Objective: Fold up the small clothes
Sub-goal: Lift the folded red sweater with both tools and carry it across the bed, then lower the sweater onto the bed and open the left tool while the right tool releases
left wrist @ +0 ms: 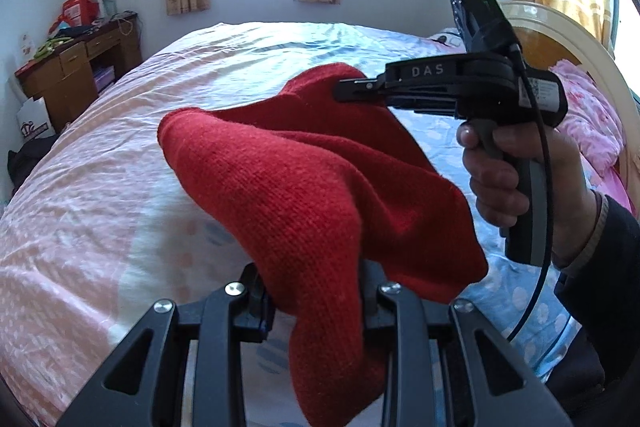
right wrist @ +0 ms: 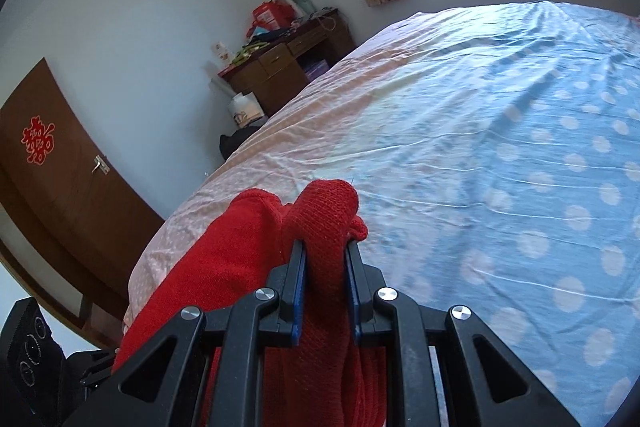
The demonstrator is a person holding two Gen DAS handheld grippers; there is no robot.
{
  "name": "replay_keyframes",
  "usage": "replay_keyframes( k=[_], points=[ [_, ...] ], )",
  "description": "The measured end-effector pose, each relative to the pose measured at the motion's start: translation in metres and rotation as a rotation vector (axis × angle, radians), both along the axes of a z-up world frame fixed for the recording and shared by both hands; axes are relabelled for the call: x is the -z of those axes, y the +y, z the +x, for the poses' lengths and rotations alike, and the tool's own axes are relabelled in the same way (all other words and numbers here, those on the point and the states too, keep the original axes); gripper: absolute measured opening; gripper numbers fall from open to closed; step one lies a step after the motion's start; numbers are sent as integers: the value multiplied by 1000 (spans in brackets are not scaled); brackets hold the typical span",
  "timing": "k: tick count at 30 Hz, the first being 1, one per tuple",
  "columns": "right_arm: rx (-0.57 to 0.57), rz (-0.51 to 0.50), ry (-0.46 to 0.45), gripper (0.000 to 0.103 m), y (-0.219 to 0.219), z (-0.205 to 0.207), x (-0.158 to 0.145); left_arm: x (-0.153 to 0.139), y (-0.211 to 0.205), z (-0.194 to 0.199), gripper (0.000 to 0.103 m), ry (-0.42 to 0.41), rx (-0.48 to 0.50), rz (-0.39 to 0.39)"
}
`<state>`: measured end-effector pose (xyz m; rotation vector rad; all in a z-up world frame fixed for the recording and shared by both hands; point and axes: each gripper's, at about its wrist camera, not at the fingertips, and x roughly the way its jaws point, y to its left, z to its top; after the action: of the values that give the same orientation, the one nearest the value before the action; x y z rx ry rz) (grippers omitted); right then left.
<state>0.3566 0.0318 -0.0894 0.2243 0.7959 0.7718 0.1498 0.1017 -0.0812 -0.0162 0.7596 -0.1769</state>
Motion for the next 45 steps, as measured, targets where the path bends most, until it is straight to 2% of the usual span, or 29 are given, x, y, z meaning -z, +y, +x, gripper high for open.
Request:
replay_keyframes(
  k=[9,19,29,37,45],
  points=[
    [-36,-29,43,17,33,8,17,19,16,1,31,40,-41,-18],
    [-39,-44,48,17,41,8,23,27,22,-13,31,50,-39,-16],
    [-13,-40,86,17,37,12,37,38,28,-11,33,66,-50,-19],
    [10,-78,96,17,36,14,47,42,32,-8,50,77,-76,-16],
    [24,-114,117,19,36,19,60,48,32,-8,65,74,-107,32]
  ],
)
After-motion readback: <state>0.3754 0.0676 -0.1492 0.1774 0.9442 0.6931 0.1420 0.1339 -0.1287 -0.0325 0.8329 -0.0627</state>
